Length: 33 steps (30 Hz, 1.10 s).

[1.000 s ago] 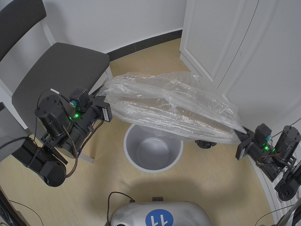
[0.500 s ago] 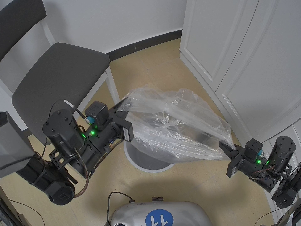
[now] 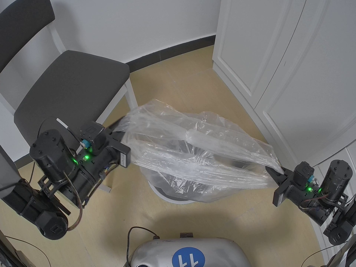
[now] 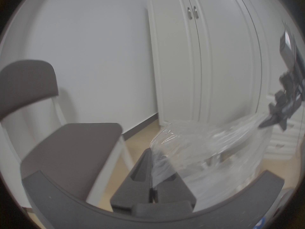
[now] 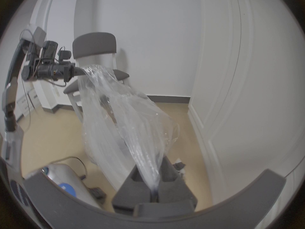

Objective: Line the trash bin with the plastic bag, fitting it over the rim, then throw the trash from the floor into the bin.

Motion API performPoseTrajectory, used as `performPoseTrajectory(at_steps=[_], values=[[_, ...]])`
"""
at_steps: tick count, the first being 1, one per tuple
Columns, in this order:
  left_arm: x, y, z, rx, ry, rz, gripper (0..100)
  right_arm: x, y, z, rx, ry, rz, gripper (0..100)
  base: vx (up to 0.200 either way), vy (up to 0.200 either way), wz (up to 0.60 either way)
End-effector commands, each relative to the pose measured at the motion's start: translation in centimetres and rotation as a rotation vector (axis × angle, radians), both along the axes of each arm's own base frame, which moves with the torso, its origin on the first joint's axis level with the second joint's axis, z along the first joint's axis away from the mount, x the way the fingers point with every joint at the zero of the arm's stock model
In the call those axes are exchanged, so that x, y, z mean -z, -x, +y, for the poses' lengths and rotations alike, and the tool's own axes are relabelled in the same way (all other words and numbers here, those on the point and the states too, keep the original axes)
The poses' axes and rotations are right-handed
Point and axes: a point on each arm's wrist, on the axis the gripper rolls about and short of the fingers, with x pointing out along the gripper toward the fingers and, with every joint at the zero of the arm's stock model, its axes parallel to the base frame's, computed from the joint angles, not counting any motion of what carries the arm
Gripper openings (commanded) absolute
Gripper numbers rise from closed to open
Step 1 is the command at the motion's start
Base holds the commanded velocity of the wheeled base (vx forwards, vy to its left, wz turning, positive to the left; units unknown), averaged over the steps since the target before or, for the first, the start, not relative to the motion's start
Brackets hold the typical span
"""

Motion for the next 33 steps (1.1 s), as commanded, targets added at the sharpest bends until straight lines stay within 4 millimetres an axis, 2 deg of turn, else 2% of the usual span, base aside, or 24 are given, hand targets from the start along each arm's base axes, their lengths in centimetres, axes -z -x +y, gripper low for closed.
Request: performPoseTrajectory(at_steps=[1,11,19,25,33], values=[[-0.3,-0.8,3.0,-0.122,-0.065,-0.031,0,-0.1,0.1,-1.9,0.091,0.074,-0.035,0,0.000,0.000,0.00],[-0.7,-1.0,4.3,-0.169,-0.069,-0.044,0,-0.3,0.4,-2.3,0.173,0.117,-0.055,0,0.000,0.000,0.00],[-0.7,-1.5,4.7,-0.188,-0.068,-0.047,0,-0.1,-0.3,-3.1,0.217,0.143,-0.049,0,0.000,0.000,0.00],[-0.9,-2.5,4.3,-0.190,-0.057,-0.068,0,-0.5,-0.7,-2.9,0.209,0.131,-0.071,0,0.000,0.000,0.00],[-1.3,-2.1,2.5,-0.120,-0.031,-0.084,0,-1.8,0.6,-1.4,0.085,0.098,-0.137,0,0.000,0.000,0.00]])
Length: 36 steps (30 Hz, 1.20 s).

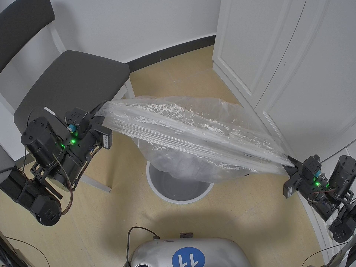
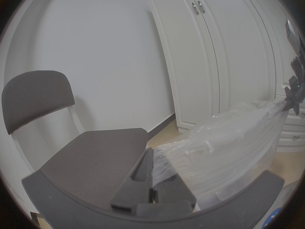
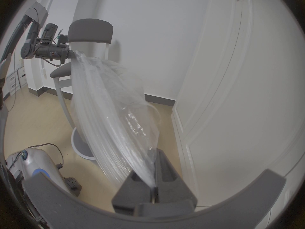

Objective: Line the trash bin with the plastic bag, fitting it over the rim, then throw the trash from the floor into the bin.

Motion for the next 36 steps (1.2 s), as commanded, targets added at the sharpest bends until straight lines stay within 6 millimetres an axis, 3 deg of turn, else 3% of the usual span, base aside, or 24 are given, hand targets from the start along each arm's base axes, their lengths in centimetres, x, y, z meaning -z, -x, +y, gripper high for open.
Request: performPoseTrajectory(at_steps=[1,6,10,15,22,26,33,36], values=[[0.1,0.3,-1.1,0.049,0.000,0.002,0,-1.0,0.7,0.8,-0.069,-0.027,-0.056,0,0.000,0.000,0.00],[-0.1,0.9,-2.6,0.108,0.008,-0.004,0,-2.7,-0.3,2.3,-0.141,-0.034,-0.145,0,0.000,0.000,0.00],[-1.6,1.3,-4.7,0.222,0.015,-0.068,0,-3.6,-1.5,3.3,-0.251,-0.027,-0.203,0,0.000,0.000,0.00],[-1.9,2.7,-7.1,0.356,0.008,-0.087,0,-3.6,-2.4,5.2,-0.388,-0.020,-0.219,0,0.000,0.000,0.00],[-0.5,5.2,-9.9,0.488,-0.008,-0.032,0,-1.5,-3.0,8.7,-0.525,-0.023,-0.147,0,0.000,0.000,0.00],[0.5,5.8,-10.0,0.512,0.003,0.022,0,-0.2,-2.8,9.7,-0.559,-0.120,-0.033,0,0.000,0.000,0.00],[2.5,5.4,-10.1,0.526,0.076,0.146,0,0.9,-2.9,10.4,-0.565,-0.332,0.137,0,0.000,0.000,0.00],[4.0,4.1,-10.4,0.513,0.123,0.216,0,1.9,-3.7,10.5,-0.541,-0.406,0.213,0,0.000,0.000,0.00]])
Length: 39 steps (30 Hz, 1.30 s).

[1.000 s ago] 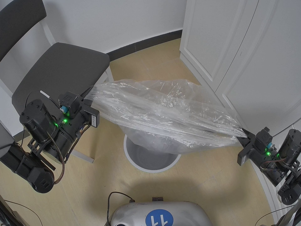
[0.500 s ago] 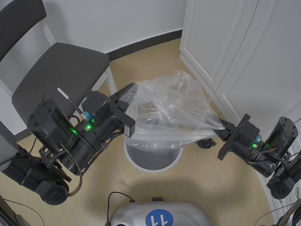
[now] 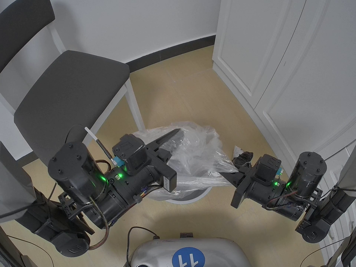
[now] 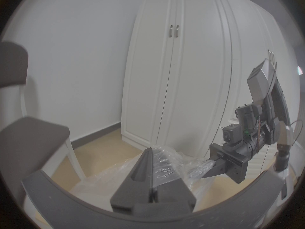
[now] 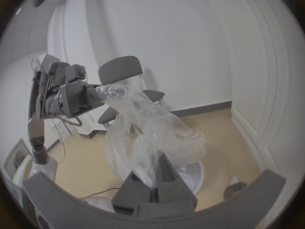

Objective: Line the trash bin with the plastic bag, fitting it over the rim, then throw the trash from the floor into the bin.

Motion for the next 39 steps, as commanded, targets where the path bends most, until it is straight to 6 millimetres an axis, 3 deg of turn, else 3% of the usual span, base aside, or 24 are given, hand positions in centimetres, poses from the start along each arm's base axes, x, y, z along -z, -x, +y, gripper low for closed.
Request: performPoseTrajectory(at_steps=[1,9,12,16,22,27,30,33,39], values=[[2.9,-1.8,-0.4,-0.018,-0.001,0.125,0,2.1,-1.3,0.7,0.009,-0.026,0.101,0,0.000,0.000,0.00],[5.4,-6.2,-1.8,-0.069,0.026,0.167,0,4.2,-5.1,-0.6,0.106,-0.025,0.140,0,0.000,0.000,0.00],[6.6,-8.1,-3.1,-0.073,0.062,0.179,0,4.6,-6.3,-1.6,0.134,-0.015,0.135,0,0.000,0.000,0.00],[7.9,-9.9,-4.0,-0.102,0.088,0.190,0,4.8,-6.6,-1.6,0.139,-0.006,0.129,0,0.000,0.000,0.00],[9.9,-11.6,-3.3,-0.137,0.073,0.218,0,7.5,-7.3,-0.8,0.130,0.040,0.182,0,0.000,0.000,0.00],[12.7,-13.8,-4.7,-0.144,0.108,0.240,0,9.7,-8.2,0.0,0.126,0.068,0.206,0,0.000,0.000,0.00],[12.5,-14.7,-4.0,-0.168,0.120,0.228,0,10.0,-8.3,0.0,0.126,0.072,0.213,0,0.000,0.000,0.00],[11.0,-15.6,-1.8,-0.221,0.129,0.200,0,9.8,-8.2,0.0,0.125,0.071,0.211,0,0.000,0.000,0.00],[10.4,-16.5,2.5,-0.333,-0.003,0.198,0,11.0,-7.4,-0.4,0.120,0.155,0.214,0,0.000,0.000,0.00]])
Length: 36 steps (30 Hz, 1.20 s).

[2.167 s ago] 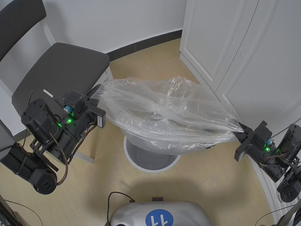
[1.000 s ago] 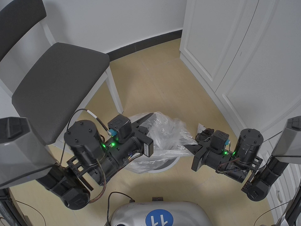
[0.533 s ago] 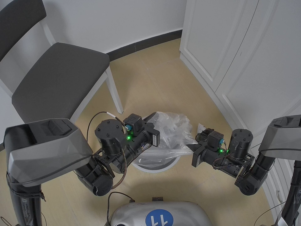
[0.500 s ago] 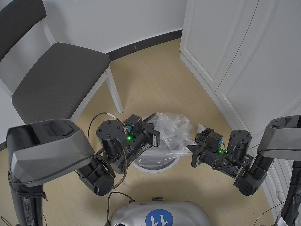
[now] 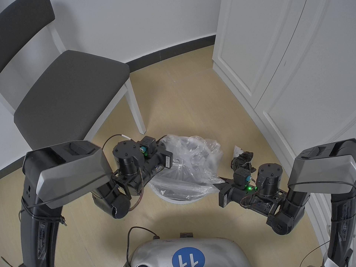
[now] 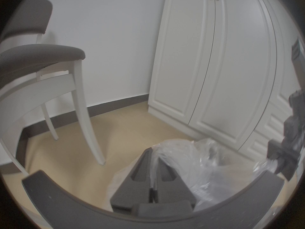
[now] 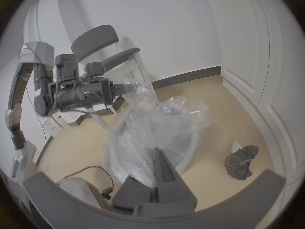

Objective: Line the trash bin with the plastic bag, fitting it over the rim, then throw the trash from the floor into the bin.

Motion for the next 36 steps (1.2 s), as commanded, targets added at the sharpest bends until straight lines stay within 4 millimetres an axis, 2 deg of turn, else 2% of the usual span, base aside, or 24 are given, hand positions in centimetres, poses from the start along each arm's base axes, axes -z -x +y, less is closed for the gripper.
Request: performPoseTrajectory(at_steps=[1,6,11,12,14,18,21,24,27,31,36], values=[[-1.2,-0.9,3.5,-0.080,-0.068,0.008,0,1.2,0.7,-0.7,-0.013,0.088,-0.008,0,0.000,0.000,0.00],[-2.3,-1.4,4.7,-0.110,-0.063,0.002,0,1.1,1.6,-1.6,-0.036,0.149,-0.019,0,0.000,0.000,0.00],[-3.1,-1.5,5.0,-0.126,-0.057,-0.009,0,0.9,2.0,-2.9,-0.073,0.179,-0.023,0,0.000,0.000,0.00],[-3.7,-1.3,5.2,-0.136,-0.064,0.006,0,1.0,2.0,-4.3,-0.077,0.224,-0.042,0,0.000,0.000,0.00],[-4.4,-0.9,5.7,-0.143,-0.083,0.040,0,0.9,1.9,-5.7,-0.097,0.257,-0.064,0,0.000,0.000,0.00],[-5.1,0.6,7.1,-0.169,-0.159,0.154,0,1.0,1.5,-7.2,-0.142,0.251,-0.072,0,0.000,0.000,0.00],[-5.7,0.9,7.5,-0.191,-0.182,0.180,0,1.2,1.2,-8.1,-0.147,0.242,-0.067,0,0.000,0.000,0.00],[-5.9,0.8,8.2,-0.254,-0.208,0.179,0,1.4,0.9,-8.6,-0.130,0.242,-0.064,0,0.000,0.000,0.00],[-5.9,1.1,8.9,-0.299,-0.266,0.185,0,2.4,-0.1,-9.7,-0.091,0.246,-0.044,0,0.000,0.000,0.00],[-6.0,1.8,9.2,-0.300,-0.312,0.243,0,3.0,-1.2,-10.5,-0.056,0.244,-0.043,0,0.000,0.000,0.00],[-4.7,0.9,8.8,-0.290,-0.323,0.280,0,3.3,-2.1,-10.7,-0.045,0.233,-0.054,0,0.000,0.000,0.00]])
